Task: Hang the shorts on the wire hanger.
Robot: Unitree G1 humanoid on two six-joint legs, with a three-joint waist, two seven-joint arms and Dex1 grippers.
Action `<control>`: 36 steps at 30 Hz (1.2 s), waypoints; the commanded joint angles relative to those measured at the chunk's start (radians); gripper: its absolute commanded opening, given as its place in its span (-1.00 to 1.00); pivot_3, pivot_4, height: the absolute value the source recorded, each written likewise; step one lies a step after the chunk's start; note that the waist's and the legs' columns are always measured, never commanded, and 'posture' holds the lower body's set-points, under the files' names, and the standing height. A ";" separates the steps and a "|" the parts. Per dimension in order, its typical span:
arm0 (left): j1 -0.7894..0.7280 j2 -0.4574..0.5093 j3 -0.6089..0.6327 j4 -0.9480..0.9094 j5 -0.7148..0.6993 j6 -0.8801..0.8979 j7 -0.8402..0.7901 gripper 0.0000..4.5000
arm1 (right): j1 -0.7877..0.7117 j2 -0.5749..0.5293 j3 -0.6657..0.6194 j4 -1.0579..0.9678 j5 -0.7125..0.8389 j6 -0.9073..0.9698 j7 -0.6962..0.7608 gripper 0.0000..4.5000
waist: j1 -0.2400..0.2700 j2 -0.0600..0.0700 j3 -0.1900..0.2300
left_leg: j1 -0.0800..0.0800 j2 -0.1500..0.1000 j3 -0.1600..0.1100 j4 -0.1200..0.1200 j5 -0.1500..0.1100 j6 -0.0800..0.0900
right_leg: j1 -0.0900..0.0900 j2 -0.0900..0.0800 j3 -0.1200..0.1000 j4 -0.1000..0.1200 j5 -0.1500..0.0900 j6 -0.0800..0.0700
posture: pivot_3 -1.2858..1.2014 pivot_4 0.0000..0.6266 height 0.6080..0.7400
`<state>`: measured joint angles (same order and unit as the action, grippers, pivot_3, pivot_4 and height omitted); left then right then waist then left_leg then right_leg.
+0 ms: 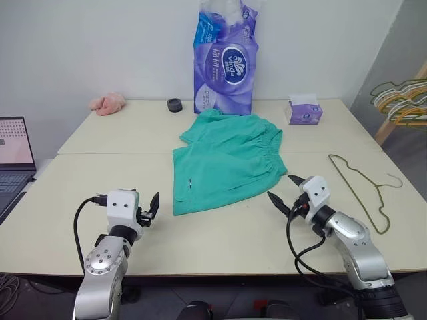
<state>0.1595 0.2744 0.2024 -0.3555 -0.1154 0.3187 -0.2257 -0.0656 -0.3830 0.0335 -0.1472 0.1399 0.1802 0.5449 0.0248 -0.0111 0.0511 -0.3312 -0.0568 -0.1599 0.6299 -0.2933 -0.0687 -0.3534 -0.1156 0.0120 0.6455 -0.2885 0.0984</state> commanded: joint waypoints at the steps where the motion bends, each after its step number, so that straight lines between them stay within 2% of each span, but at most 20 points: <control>1: -0.007 0.007 -0.009 -0.023 0.012 -0.044 -0.001 0.45 | -0.025 0.001 -0.001 -0.009 0.003 -0.027 0.005 0.98 | 0.000 0.000 0.000 | 0.000 0.000 0.000 0.000 0.000 0.000 | 0.000 0.000 0.000 0.000 0.000 0.000 | 0.08 -1.00 1.00; 8: 0.002 0.008 -0.016 -0.049 0.022 -0.021 0.002 0.45 | -0.026 -0.001 -0.001 -0.007 0.003 -0.027 0.010 0.98 | 0.000 0.000 0.000 | 0.000 0.000 0.000 0.000 0.000 0.000 | 0.000 0.000 0.000 0.000 0.000 0.000 | 0.08 -1.00 1.00; 16: 0.005 0.016 0.000 -0.077 -0.034 -0.038 -0.045 0.45 | -0.029 -0.001 0.001 -0.006 0.000 -0.037 0.013 0.98 | 0.000 0.000 0.000 | 0.000 0.000 0.000 0.000 0.000 0.000 | 0.000 0.000 0.000 0.000 0.000 0.000 | 0.08 -1.00 1.00; 17: 0.005 0.014 0.003 -0.080 -0.046 -0.036 -0.050 0.60 | -0.029 -0.002 0.001 -0.006 0.000 -0.038 0.014 1.00 | 0.000 0.000 0.000 | 0.000 0.000 0.000 0.000 0.000 0.000 | 0.000 0.000 0.000 0.000 0.000 0.000 | 0.08 -1.00 1.00; 21: 0.005 0.017 0.005 -0.084 -0.061 -0.036 -0.057 0.97 | -0.026 -0.005 0.003 -0.009 0.000 -0.041 0.016 1.00 | 0.000 0.000 0.000 | 0.000 0.000 0.000 0.000 0.000 0.000 | 0.000 0.000 0.000 0.000 0.000 0.000 | 0.08 -1.00 1.00; 36: 0.021 0.047 -0.033 -0.077 -0.009 -0.055 -0.075 0.99 | -0.024 -0.025 0.016 -0.026 0.001 -0.045 0.056 1.00 | 0.000 0.000 0.000 | 0.000 0.000 0.000 0.000 0.000 0.000 | 0.000 0.000 0.000 0.000 0.000 0.000 | 0.08 -1.00 1.00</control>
<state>0.1807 0.3102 0.1784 -0.3943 -0.1321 0.2934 -0.2924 -0.0719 -0.3959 0.0466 -0.1470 0.1372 0.1602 0.5863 0.0246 -0.0111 0.0511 -0.3312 -0.0568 -0.1598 0.6299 -0.2933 -0.0687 -0.3534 -0.1153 0.0121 0.6455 -0.2885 0.0984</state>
